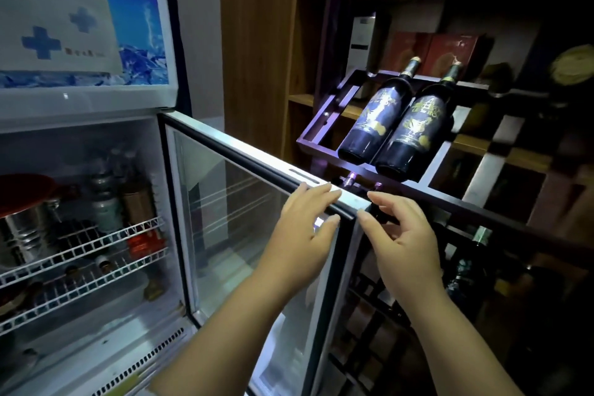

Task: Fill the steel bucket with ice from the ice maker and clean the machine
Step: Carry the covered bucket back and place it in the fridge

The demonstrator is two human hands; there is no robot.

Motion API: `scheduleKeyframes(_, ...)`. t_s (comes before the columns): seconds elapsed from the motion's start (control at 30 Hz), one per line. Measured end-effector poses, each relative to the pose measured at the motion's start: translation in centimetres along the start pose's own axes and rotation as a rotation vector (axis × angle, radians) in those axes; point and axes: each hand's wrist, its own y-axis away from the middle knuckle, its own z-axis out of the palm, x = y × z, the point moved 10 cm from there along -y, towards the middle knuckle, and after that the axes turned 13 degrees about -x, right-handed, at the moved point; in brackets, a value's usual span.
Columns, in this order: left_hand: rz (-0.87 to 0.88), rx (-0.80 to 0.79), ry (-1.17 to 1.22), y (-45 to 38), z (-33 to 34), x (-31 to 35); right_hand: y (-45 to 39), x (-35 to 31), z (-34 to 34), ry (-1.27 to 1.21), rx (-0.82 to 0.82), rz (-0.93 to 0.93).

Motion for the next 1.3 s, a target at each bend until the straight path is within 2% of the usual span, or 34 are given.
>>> scheduleKeyframes(0.1, -0.019, -0.068, -0.011, -0.5, 1.5, 0.2, -0.5, 1.6, 0.7, 0.011, -0.096, 0.063)
scheduleKeyframes(0.23, -0.056, -0.066, -0.056, -0.4, 2.0, -0.3, -0.2, 2.7, 1.7, -0.079, -0.173, 0.121)
scheduleKeyframes(0.43, -0.068, -0.025, -0.027, 1.4, 1.9, -0.3, 0.7, 1.7, 2.1, -0.124, -0.186, 0.047)
scheduleKeyframes(0.67, -0.098, 0.164, 0.034, 5.7, -1.3, -1.1, 2.1, -0.3, 4.1, -0.269, -0.241, -0.116)
scheduleKeyframes(0.97, -0.149, 0.368, 0.175, 13.1, -6.8, -2.4, 4.2, -6.0, 10.0, -0.472, -0.424, -0.348)
scheduleKeyframes(1.3, -0.269, 0.603, 0.134, 21.4, -13.0, -4.1, 6.8, -12.6, 19.0, -0.447, -0.705, -0.465)
